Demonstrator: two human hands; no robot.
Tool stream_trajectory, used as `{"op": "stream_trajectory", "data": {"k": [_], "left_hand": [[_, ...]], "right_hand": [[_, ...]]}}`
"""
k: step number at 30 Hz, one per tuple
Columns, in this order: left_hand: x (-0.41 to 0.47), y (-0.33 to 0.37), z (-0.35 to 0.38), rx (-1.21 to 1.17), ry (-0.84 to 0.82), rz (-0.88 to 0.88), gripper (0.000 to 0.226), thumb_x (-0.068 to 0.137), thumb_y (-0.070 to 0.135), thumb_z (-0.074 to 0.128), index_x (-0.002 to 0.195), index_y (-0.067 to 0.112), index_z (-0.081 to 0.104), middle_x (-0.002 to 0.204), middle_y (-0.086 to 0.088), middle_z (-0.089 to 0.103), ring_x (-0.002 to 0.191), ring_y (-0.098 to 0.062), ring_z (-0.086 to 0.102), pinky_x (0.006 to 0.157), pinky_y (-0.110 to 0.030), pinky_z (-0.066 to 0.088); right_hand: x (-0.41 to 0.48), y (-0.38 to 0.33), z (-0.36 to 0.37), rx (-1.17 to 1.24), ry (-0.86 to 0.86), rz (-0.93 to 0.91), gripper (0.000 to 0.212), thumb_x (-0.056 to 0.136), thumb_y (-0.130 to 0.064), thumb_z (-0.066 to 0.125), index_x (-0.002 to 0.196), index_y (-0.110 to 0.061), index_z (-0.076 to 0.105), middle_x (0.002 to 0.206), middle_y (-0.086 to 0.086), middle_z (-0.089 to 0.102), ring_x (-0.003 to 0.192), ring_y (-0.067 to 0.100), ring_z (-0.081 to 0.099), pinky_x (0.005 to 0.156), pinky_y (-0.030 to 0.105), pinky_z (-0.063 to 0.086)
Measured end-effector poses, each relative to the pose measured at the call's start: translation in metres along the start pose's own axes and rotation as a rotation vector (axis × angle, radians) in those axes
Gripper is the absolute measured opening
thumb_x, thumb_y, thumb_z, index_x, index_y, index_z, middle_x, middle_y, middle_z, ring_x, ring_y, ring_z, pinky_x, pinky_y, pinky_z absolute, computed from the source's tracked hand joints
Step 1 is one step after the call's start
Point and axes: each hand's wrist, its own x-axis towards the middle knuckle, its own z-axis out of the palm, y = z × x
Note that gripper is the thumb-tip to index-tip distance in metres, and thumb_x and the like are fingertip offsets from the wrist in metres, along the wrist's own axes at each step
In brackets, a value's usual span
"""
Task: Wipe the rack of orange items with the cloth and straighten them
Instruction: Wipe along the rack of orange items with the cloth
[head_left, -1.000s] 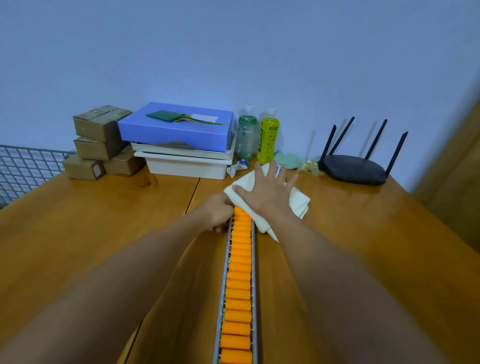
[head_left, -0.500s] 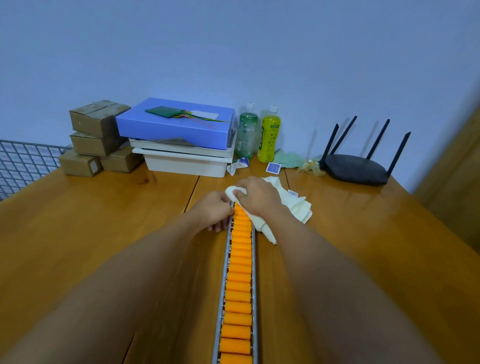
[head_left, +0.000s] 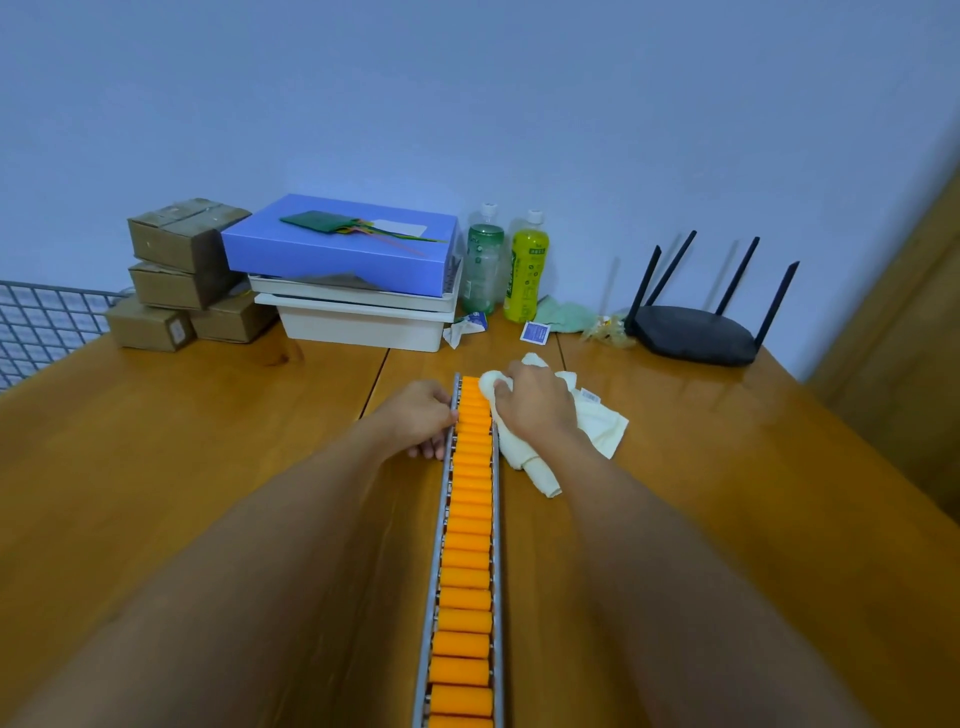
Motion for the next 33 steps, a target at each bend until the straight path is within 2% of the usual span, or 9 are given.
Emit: {"op": "stream_trajectory", "data": {"k": [4, 8, 11, 14, 17, 20, 24, 30, 33], "left_hand": [[-0.003, -0.003, -0.001, -0.091, 0.015, -0.026, 0.023, 0.104, 0.022, 0.057, 0.126, 0.015, 0.06, 0.066, -0.005, 0.069, 0.055, -0.013, 0.061, 0.053, -0.027, 0.046], [-0.008, -0.003, 0.001, -0.127, 0.055, -0.052, 0.027, 0.102, 0.023, 0.06, 0.128, 0.012, 0.063, 0.069, -0.007, 0.07, 0.057, -0.014, 0.061, 0.054, -0.026, 0.045], [-0.017, 0.0, 0.003, -0.138, 0.087, -0.058, 0.018, 0.1, 0.021, 0.064, 0.113, 0.009, 0.068, 0.07, -0.007, 0.069, 0.059, -0.014, 0.059, 0.054, -0.025, 0.044], [-0.03, -0.001, 0.004, -0.175, 0.126, -0.046, 0.007, 0.095, 0.007, 0.064, 0.097, 0.005, 0.071, 0.069, -0.008, 0.068, 0.058, -0.014, 0.058, 0.052, -0.021, 0.045], [-0.038, -0.006, 0.005, -0.168, 0.145, -0.024, 0.014, 0.089, 0.001, 0.063, 0.082, 0.008, 0.072, 0.068, -0.006, 0.069, 0.062, -0.014, 0.059, 0.058, -0.023, 0.048], [-0.044, -0.008, 0.005, -0.135, 0.146, -0.024, 0.009, 0.087, 0.005, 0.07, 0.094, 0.009, 0.075, 0.076, -0.006, 0.072, 0.067, -0.014, 0.06, 0.063, -0.026, 0.05], [-0.044, -0.01, 0.008, -0.133, 0.187, -0.013, 0.011, 0.09, 0.011, 0.074, 0.1, 0.011, 0.074, 0.087, -0.008, 0.076, 0.073, -0.017, 0.063, 0.077, -0.037, 0.056], [-0.046, -0.008, 0.012, -0.099, 0.207, -0.016, 0.006, 0.093, 0.019, 0.073, 0.098, 0.015, 0.074, 0.089, -0.006, 0.074, 0.081, -0.016, 0.065, 0.085, -0.038, 0.056], [-0.053, -0.005, 0.015, -0.02, 0.21, -0.017, 0.015, 0.097, 0.024, 0.068, 0.092, 0.012, 0.075, 0.087, -0.009, 0.074, 0.08, -0.018, 0.065, 0.085, -0.042, 0.056]], "right_hand": [[-0.007, 0.0, -0.015, -0.019, 0.025, 0.026, 0.024, 0.102, -0.03, 0.047, 0.099, -0.012, 0.063, 0.104, 0.011, 0.067, 0.097, 0.03, 0.062, 0.065, 0.031, 0.035], [-0.008, -0.022, -0.034, -0.035, 0.123, 0.001, 0.025, 0.1, -0.031, 0.049, 0.101, -0.015, 0.068, 0.104, 0.01, 0.068, 0.099, 0.033, 0.063, 0.067, 0.032, 0.036], [-0.012, -0.046, -0.039, -0.022, 0.126, -0.049, 0.025, 0.097, -0.03, 0.051, 0.111, -0.018, 0.069, 0.108, 0.01, 0.068, 0.103, 0.034, 0.062, 0.071, 0.035, 0.041], [-0.023, -0.065, -0.03, -0.038, 0.068, -0.109, 0.026, 0.097, -0.025, 0.052, 0.119, -0.02, 0.064, 0.111, 0.012, 0.066, 0.103, 0.036, 0.061, 0.072, 0.037, 0.041], [-0.033, -0.071, -0.019, -0.077, 0.01, -0.104, 0.024, 0.095, -0.022, 0.053, 0.117, -0.018, 0.063, 0.108, 0.012, 0.066, 0.102, 0.035, 0.062, 0.071, 0.035, 0.04], [-0.039, -0.071, -0.018, -0.144, -0.03, -0.089, 0.019, 0.094, -0.022, 0.058, 0.111, -0.015, 0.064, 0.105, 0.011, 0.066, 0.1, 0.032, 0.063, 0.068, 0.033, 0.04], [-0.044, -0.059, -0.022, -0.187, -0.034, -0.081, 0.015, 0.092, -0.018, 0.06, 0.106, -0.014, 0.064, 0.103, 0.01, 0.067, 0.099, 0.031, 0.064, 0.067, 0.033, 0.039], [-0.051, -0.034, -0.032, -0.19, -0.037, -0.045, 0.017, 0.094, -0.016, 0.055, 0.107, -0.013, 0.065, 0.104, 0.01, 0.066, 0.099, 0.031, 0.063, 0.067, 0.032, 0.038], [-0.055, -0.025, -0.038, -0.147, -0.005, -0.045, 0.014, 0.096, -0.018, 0.053, 0.103, -0.013, 0.064, 0.098, 0.009, 0.066, 0.093, 0.031, 0.064, 0.065, 0.032, 0.04]]}}
